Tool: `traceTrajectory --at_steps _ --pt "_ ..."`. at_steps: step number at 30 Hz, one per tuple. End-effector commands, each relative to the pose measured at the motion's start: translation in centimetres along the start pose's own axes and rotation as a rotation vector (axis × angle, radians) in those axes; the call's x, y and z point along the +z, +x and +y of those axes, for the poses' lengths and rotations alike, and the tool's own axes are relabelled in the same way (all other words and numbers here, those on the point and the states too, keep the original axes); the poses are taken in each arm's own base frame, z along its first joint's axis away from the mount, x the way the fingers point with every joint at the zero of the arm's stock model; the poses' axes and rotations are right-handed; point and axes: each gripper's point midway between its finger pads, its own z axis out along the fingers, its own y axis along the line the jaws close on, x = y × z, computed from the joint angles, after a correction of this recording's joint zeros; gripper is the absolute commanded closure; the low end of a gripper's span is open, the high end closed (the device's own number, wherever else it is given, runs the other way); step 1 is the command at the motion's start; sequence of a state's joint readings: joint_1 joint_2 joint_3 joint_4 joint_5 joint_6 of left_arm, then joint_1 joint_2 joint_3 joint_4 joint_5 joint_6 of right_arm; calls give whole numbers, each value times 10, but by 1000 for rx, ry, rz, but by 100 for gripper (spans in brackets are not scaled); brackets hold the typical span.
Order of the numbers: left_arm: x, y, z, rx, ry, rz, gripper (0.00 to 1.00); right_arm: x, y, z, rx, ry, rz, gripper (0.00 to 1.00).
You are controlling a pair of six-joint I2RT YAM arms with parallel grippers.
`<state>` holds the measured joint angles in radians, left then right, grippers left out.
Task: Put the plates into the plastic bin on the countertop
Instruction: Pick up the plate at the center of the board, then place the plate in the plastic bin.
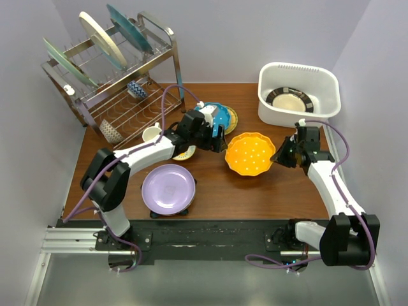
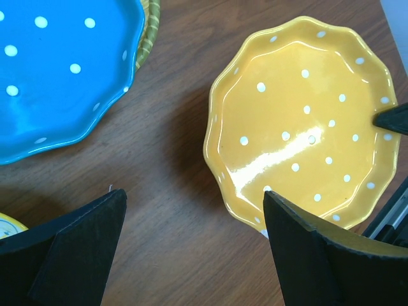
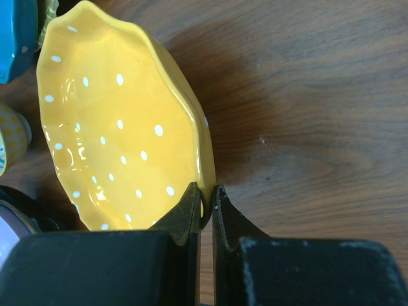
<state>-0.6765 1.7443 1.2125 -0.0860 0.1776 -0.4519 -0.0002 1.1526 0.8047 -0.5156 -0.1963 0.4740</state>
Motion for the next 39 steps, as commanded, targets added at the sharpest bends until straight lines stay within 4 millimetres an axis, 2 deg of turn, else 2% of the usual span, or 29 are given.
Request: traceTrajectory --at_steps 1,8,9,20,27,34,38,39 --pt "-17 -30 -14 24 32 -109 7 -28 -49 45 -24 -151 -156 100" --pt "-22 -30 -15 0 34 -122 6 -35 -67 47 -26 -123 -194 100" --pt "-22 -37 -18 0 47 -150 6 -35 -69 48 -27 -121 -197 100" --pt "-18 -32 -18 -3 57 -131 6 -44 -101 64 -13 -147 -274 100" --pt "-18 -30 -17 -3 54 -124 6 -48 -131 75 1 -148 -337 100" --pt "-24 -34 -20 6 57 -138 5 -48 -160 75 12 -106 -410 100" --pt "-23 -32 -18 10 50 -133 5 -56 -177 82 13 -108 -455 100" --pt "-22 -31 -17 8 47 -129 5 -61 -190 77 30 -96 -484 100"
